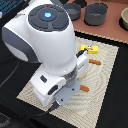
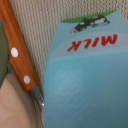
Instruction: Interact with the objects in diverse but meaningful ways.
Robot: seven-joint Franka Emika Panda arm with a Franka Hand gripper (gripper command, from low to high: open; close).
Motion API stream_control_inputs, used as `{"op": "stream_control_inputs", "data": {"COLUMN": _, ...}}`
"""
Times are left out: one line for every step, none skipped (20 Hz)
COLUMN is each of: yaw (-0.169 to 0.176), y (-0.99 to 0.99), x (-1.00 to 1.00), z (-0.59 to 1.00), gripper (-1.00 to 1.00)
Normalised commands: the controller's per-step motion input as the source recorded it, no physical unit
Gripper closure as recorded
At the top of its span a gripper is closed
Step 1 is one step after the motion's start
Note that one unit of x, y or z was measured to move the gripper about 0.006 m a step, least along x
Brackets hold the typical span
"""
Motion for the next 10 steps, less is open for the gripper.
{"op": "stream_control_inputs", "data": {"yaw": 0.117, "y": -0.09, "x": 0.05, "z": 0.0, "gripper": -1.0}}
{"op": "stream_control_inputs", "data": {"yaw": 0.126, "y": -0.07, "x": 0.02, "z": 0.0, "gripper": -1.0}}
{"op": "stream_control_inputs", "data": {"yaw": 0.125, "y": -0.06, "x": 0.01, "z": 0.0, "gripper": -1.0}}
{"op": "stream_control_inputs", "data": {"yaw": 0.132, "y": -0.06, "x": 0.0, "z": 0.0, "gripper": -1.0}}
{"op": "stream_control_inputs", "data": {"yaw": 0.131, "y": 0.0, "x": 0.0, "z": 0.0, "gripper": -1.0}}
{"op": "stream_control_inputs", "data": {"yaw": 0.132, "y": 0.0, "x": 0.0, "z": 0.0, "gripper": -1.0}}
{"op": "stream_control_inputs", "data": {"yaw": 0.114, "y": -0.07, "x": 0.05, "z": 0.04, "gripper": -1.0}}
{"op": "stream_control_inputs", "data": {"yaw": 0.086, "y": -0.11, "x": 0.12, "z": 0.07, "gripper": -1.0}}
{"op": "stream_control_inputs", "data": {"yaw": 0.073, "y": -0.15, "x": 0.18, "z": 0.11, "gripper": -1.0}}
{"op": "stream_control_inputs", "data": {"yaw": 0.06, "y": -0.18, "x": 0.21, "z": 0.11, "gripper": -1.0}}
